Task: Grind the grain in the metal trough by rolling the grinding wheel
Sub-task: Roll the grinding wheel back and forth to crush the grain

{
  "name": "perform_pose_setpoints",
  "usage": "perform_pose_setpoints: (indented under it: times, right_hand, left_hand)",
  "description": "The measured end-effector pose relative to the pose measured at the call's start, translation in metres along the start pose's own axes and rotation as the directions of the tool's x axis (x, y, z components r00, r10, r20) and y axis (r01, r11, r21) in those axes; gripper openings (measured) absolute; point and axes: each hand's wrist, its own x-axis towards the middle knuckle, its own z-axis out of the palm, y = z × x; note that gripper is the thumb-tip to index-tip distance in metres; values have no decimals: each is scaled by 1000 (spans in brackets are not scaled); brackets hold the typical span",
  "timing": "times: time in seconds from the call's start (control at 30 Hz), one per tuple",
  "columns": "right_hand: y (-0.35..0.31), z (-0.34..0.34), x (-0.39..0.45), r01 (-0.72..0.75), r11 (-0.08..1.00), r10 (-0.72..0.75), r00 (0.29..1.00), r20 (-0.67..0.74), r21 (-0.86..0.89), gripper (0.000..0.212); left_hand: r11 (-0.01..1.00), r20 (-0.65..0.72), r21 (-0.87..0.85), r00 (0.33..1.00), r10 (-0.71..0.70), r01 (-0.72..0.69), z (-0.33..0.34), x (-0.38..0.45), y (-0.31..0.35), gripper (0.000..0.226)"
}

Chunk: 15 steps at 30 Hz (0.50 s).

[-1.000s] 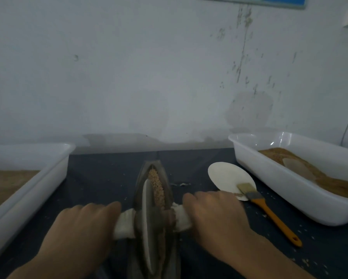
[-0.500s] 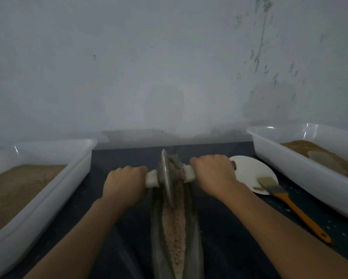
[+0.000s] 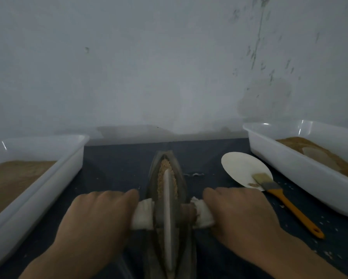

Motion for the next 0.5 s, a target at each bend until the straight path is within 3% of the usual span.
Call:
perform_pose_setpoints:
  times: [0.13,0.33,0.5]
  right_hand:
    - [5,19,26,-17,999,21,998,67,-51,31]
    - [28,60,91,-54,988,70,991,111,-142,18]
    - [24,54,84,-92,993,101,986,133,-69,19]
  left_hand:
    - [997,62,61,996,-59,55,33,19,-11,54]
    - [982,-19,46,983,-181,181,70,71,-30,27]
    - [975,11,109,980,-198,196,58,70,-24,25]
